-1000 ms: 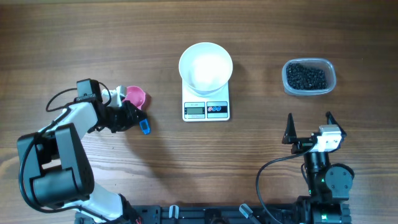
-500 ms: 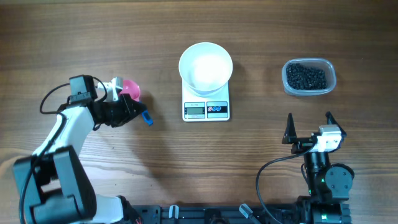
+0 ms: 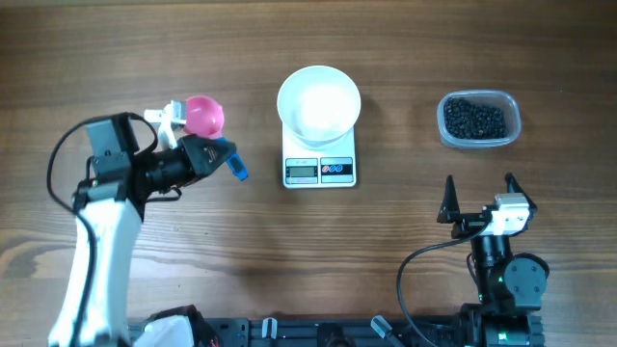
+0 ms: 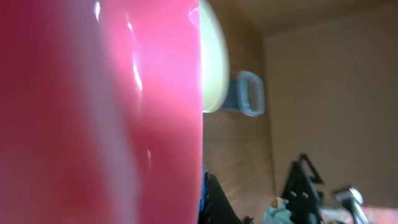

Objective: Scoop item into bowl and weigh 150g on scale
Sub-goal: 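Lift the pink scoop with the left gripper toward the center, then bring the right gripper to the scoop handle beside the left gripper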

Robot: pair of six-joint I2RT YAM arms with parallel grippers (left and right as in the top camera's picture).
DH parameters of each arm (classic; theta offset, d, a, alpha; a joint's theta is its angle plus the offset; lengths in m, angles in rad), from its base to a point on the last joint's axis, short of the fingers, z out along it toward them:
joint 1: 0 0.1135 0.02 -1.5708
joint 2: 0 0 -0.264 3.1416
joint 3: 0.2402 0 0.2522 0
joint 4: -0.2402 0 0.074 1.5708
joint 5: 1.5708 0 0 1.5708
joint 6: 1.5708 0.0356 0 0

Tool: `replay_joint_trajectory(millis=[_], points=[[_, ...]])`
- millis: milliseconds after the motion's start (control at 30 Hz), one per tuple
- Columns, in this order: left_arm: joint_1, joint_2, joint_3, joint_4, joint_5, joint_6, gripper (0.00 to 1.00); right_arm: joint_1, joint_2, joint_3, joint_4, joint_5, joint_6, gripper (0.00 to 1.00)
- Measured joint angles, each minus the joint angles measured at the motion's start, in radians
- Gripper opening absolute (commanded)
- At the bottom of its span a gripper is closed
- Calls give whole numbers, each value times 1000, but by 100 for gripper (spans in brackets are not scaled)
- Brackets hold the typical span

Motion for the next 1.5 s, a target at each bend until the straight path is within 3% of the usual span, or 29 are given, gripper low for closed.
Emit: replay_joint_trajectory(millis=[233, 500, 633, 767, 833, 967, 1267, 1500], points=[[-114, -309, 0, -3, -42, -109, 4, 0, 0, 0, 0, 0, 0, 100], [-286, -574, 0, 53, -215, -251, 4, 0, 1, 0, 53, -5, 4, 100], [-319, -594, 0, 97, -241, -310, 4, 1, 1, 0, 127, -160, 186, 100], [-321, -593, 0, 105, -263, -374, 4, 3, 1, 0, 204, -329, 523, 100], [-321, -593, 0, 105, -266, -396, 4, 3, 3, -1, 317, -380, 694, 100], [-321, -592, 0, 106, -271, -421, 4, 3, 2, 7, 571, -465, 889, 100], [-321, -593, 0, 180, -271, -544, 4, 3, 100, 192, 479, -638, 1237, 100], [-373, -593, 0, 260, -275, -597, 4, 3, 414, 399, 475, -845, 1361, 100]])
